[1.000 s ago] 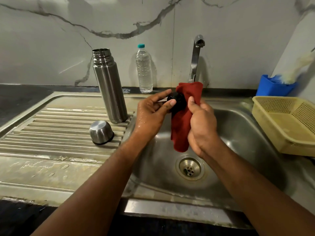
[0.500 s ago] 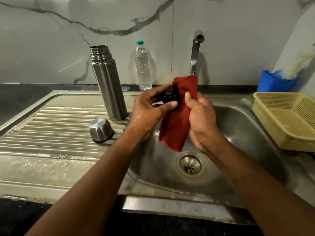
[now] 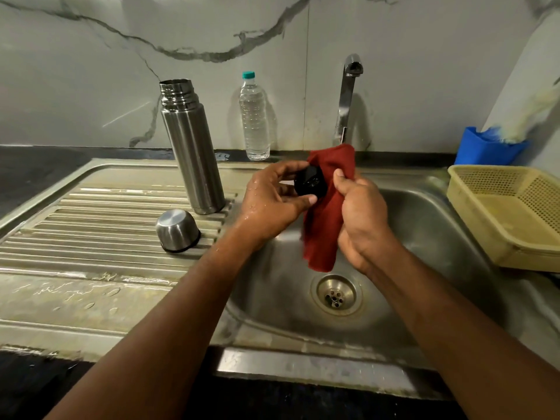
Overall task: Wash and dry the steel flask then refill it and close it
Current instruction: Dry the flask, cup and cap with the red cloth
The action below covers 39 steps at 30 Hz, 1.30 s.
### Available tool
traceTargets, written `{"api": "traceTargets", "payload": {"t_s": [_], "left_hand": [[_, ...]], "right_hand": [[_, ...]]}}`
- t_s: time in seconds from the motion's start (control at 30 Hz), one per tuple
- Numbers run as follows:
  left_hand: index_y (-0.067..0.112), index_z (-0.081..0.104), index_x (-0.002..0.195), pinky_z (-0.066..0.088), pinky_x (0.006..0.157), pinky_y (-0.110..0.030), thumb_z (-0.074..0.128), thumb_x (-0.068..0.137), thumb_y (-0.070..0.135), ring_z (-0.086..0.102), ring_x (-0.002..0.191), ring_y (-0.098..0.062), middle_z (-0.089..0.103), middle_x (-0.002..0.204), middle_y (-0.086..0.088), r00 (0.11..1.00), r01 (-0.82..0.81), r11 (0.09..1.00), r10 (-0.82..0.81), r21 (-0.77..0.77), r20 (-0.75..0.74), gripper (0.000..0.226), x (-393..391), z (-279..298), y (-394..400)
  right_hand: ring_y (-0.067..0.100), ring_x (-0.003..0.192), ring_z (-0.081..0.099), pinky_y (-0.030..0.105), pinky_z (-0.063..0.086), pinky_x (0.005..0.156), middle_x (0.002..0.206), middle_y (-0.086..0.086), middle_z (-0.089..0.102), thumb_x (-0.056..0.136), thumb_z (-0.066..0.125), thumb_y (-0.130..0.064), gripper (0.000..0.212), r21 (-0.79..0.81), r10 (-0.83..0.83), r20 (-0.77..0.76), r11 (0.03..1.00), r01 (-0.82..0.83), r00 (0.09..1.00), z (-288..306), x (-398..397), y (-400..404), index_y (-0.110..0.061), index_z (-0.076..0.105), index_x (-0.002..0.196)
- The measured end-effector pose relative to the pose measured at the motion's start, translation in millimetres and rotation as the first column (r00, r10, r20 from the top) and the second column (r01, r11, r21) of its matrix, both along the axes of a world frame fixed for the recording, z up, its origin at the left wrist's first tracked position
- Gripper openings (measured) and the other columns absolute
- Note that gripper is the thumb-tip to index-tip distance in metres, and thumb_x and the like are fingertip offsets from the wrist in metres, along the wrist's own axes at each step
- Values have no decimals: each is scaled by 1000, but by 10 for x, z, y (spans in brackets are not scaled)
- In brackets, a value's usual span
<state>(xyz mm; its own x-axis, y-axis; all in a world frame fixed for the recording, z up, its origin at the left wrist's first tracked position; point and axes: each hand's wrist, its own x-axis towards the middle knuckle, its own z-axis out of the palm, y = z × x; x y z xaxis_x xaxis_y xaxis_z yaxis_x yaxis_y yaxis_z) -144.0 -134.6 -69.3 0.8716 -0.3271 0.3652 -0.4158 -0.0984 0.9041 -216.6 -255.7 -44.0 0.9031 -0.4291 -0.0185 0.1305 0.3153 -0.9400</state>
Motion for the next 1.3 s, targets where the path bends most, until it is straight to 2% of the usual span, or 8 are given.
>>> {"api": "traceTargets", "payload": {"t_s": [0.1,0.33,0.53,0.67,0.8,0.93,1.2,1.3], "left_hand": [[26,63,141,64,84,-31,86,81,0,78,96,-21,67,123,2,997,-20,998,15,62,72,69,53,-1,67],[16,78,115,62,90,-28,93,76,17,75,97,-6,78,103,7,992,-125,989,126,80,-3,42,63,-33,140],[12,77,115,64,89,-36,88,73,-8,79,99,-21,81,108,-5,994,-61,984,45,-166,-98,47,-34,-33,-1],[15,78,114,59,78,-15,88,74,-6,76,89,1,79,99,8,977,-209,956,194,-205,-92,47,-5,-18,62],[10,77,122,64,80,-26,91,70,-8,80,92,-17,81,107,-5,990,-91,974,67,-206,-121,56,-6,-12,59],[14,79,117,65,88,-35,95,70,2,79,97,-12,81,106,1,988,-153,986,151,-70,-29,51,38,-60,53],[17,82,104,64,80,-29,95,68,6,78,87,-10,81,92,3,982,-152,987,145,53,117,40,-134,22,-5],[21,81,107,60,77,-15,95,69,10,74,86,4,78,92,13,967,-255,967,254,22,29,42,-19,13,119]], "right_hand": [[20,107,71,45,54,103,109,3,76,109,47,-23,22,-189,26,12,982,-23,1000,-34,-33,66,-29,68,110],[13,104,70,40,56,97,109,-4,75,95,47,-41,40,-517,51,81,856,-2,995,-139,-54,224,-27,70,124],[26,97,72,57,54,102,90,2,76,109,48,-23,25,-118,-60,2,991,60,998,-97,61,27,-24,70,96],[30,97,72,52,54,99,106,20,75,108,49,-20,27,-156,-20,-11,988,18,1000,-122,23,157,-22,71,94],[23,89,69,44,56,91,96,13,74,108,48,-15,25,-65,-52,-34,997,50,998,-75,65,52,-16,69,94],[23,90,69,42,55,90,88,3,74,108,50,-17,25,-127,-44,-16,991,41,999,-106,67,9,-19,70,94],[12,75,70,31,56,75,79,-3,73,108,50,-18,24,-148,-38,6,988,38,999,-118,112,-116,-19,67,92],[15,83,74,33,60,78,77,-5,75,108,51,-21,24,-217,17,0,976,-17,1000,-131,94,-19,-20,68,91]]}}
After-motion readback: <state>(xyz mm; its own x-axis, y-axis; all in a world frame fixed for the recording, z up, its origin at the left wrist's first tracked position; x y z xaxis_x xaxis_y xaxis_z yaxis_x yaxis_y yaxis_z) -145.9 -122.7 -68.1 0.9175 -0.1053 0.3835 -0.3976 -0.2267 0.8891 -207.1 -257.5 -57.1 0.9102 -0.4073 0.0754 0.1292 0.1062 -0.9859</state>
